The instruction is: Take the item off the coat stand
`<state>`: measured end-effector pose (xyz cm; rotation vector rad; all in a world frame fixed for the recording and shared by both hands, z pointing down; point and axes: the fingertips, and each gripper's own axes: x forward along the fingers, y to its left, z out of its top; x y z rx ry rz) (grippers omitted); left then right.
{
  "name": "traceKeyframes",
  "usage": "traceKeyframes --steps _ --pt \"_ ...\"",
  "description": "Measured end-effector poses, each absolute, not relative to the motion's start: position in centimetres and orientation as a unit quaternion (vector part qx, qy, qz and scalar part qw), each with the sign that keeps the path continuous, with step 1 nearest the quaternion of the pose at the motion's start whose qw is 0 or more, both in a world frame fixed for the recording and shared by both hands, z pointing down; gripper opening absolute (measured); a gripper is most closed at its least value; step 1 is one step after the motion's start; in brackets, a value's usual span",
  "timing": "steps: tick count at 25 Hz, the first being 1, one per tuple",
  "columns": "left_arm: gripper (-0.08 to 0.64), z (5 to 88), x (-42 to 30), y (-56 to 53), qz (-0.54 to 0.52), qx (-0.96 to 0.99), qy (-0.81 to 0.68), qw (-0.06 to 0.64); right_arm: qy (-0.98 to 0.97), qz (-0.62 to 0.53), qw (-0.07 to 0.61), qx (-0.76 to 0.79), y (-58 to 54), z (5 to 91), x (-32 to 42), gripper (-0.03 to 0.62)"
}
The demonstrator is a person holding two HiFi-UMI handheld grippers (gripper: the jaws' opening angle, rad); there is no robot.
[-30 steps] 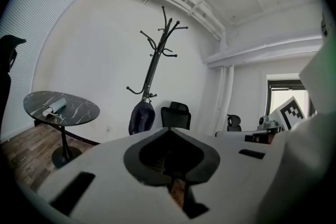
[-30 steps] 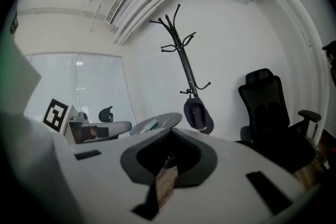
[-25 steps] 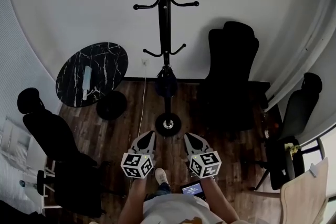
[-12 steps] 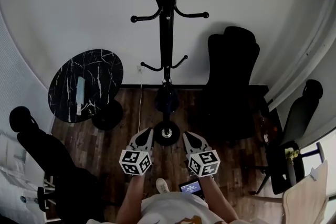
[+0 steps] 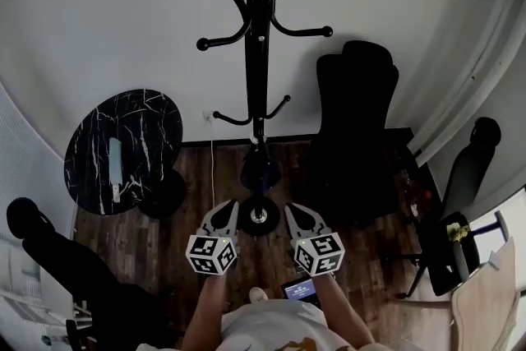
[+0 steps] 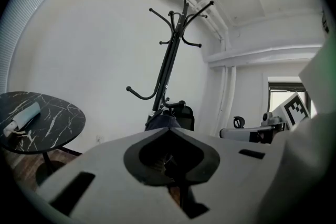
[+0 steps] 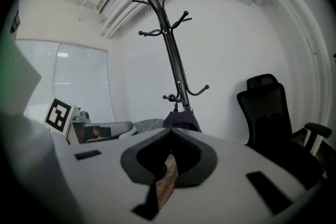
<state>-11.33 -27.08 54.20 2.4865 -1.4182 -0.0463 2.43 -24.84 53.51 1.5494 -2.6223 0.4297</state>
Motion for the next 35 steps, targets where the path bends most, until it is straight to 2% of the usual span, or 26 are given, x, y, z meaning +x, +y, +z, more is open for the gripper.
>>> traceKeyframes --steps 9,35 --pt "0.02 54.9 -11.0 -27.6 -0.025 0.858 -0.486 0.164 -0.832 0.132 0.053 0.537 -25.2 54.2 4.0 0.012" --pt "0.021 58.2 -10.8 -34.4 0.0 0.844 -0.508 0.175 -0.84 0.13 0.115 0.514 -33.4 57.5 3.3 0.023"
